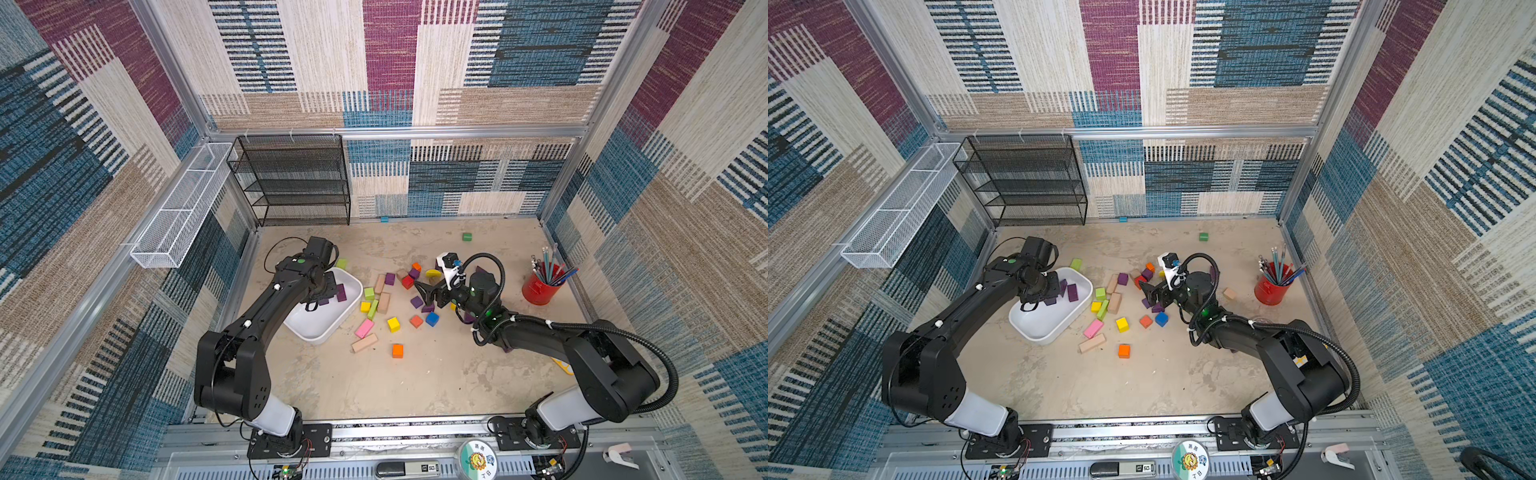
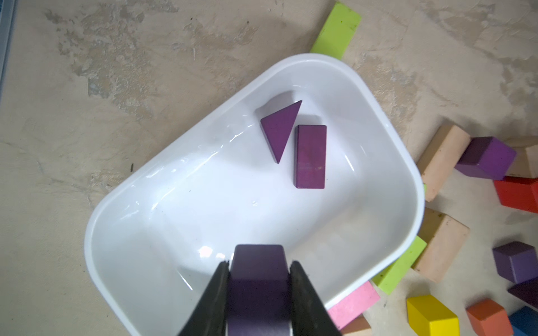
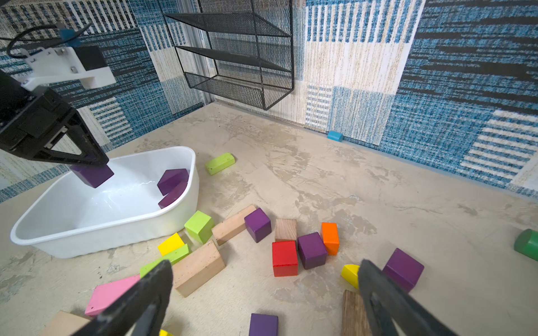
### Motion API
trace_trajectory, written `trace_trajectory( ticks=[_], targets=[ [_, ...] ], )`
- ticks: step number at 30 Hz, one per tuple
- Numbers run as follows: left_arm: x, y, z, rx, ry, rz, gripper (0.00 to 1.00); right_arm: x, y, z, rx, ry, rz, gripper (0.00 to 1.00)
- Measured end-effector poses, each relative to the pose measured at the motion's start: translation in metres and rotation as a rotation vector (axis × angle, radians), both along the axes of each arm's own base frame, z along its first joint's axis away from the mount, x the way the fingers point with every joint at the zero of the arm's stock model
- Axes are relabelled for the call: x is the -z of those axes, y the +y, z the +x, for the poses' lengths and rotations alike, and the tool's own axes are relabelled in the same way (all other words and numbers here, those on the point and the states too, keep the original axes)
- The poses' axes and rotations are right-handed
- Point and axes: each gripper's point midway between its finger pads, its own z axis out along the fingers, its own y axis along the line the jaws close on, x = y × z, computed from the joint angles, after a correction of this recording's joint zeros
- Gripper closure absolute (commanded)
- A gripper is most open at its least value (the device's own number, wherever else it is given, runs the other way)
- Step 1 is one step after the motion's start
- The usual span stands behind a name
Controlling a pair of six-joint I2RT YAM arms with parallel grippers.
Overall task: Pick purple bricks into the storage bin
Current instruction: Place the building block in the storage box.
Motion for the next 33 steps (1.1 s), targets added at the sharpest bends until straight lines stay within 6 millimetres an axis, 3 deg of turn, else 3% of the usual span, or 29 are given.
trace_trajectory(
  ticks=[6,24,33],
  targets=[
    [0.008,0.005,0.002,-0.025,-0.005,-0.023,0.70,0.001,0.004,-0.002,-0.015,0.001,-0.003,0.00],
    [0.036,0.010,0.036,-0.056,-0.038,0.000,0.70,-0.002,0.038,-0.034,-0.215,-0.064,-0.024,0.00],
    [0.052,0.015,0.049,-0.066,-0.047,0.044,0.70,-0.001,0.045,-0.038,-0.248,-0.081,-0.039,0.00]
  ],
)
